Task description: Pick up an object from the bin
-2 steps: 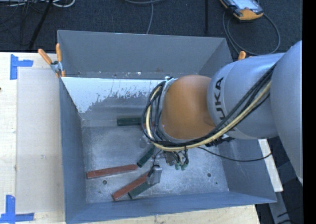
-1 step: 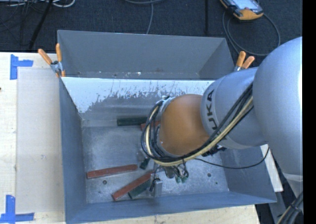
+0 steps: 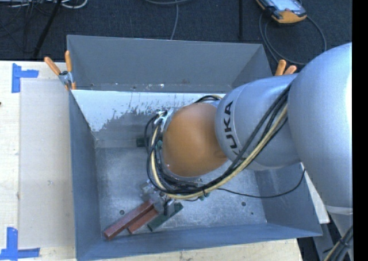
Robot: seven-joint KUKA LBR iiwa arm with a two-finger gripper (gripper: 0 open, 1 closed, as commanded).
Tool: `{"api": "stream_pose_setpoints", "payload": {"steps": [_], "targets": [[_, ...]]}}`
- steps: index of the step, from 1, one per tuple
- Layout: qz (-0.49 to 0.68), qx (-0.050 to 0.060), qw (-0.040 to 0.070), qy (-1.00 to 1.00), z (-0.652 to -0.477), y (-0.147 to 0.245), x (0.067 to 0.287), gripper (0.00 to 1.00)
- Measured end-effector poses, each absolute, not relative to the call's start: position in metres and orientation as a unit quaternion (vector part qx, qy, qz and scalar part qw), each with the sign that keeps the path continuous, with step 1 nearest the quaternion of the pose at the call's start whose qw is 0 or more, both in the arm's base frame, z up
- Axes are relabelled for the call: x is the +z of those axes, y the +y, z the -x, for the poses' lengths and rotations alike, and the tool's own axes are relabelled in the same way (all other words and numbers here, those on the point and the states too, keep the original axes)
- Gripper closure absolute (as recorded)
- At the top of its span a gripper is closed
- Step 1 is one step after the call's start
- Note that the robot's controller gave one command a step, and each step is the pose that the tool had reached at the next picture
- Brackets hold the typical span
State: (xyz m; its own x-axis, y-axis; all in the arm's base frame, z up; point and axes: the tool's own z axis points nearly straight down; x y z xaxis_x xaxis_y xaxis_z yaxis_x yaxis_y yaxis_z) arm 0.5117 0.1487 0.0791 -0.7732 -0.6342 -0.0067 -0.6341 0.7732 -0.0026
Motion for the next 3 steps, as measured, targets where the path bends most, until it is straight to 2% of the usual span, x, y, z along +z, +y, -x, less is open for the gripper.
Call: {"api": "stream_pose_setpoints", "payload": {"steps": [1,2,3], "targets": [[0.336,0.000,0.003,0.942,-0.512,0.148,0.079,1.00],[0.361,0.001,0.000,0.933,-0.510,0.123,0.134,1.00],[0.361,0.001,0.000,0.933,-0.510,0.123,0.134,1.00]]}}
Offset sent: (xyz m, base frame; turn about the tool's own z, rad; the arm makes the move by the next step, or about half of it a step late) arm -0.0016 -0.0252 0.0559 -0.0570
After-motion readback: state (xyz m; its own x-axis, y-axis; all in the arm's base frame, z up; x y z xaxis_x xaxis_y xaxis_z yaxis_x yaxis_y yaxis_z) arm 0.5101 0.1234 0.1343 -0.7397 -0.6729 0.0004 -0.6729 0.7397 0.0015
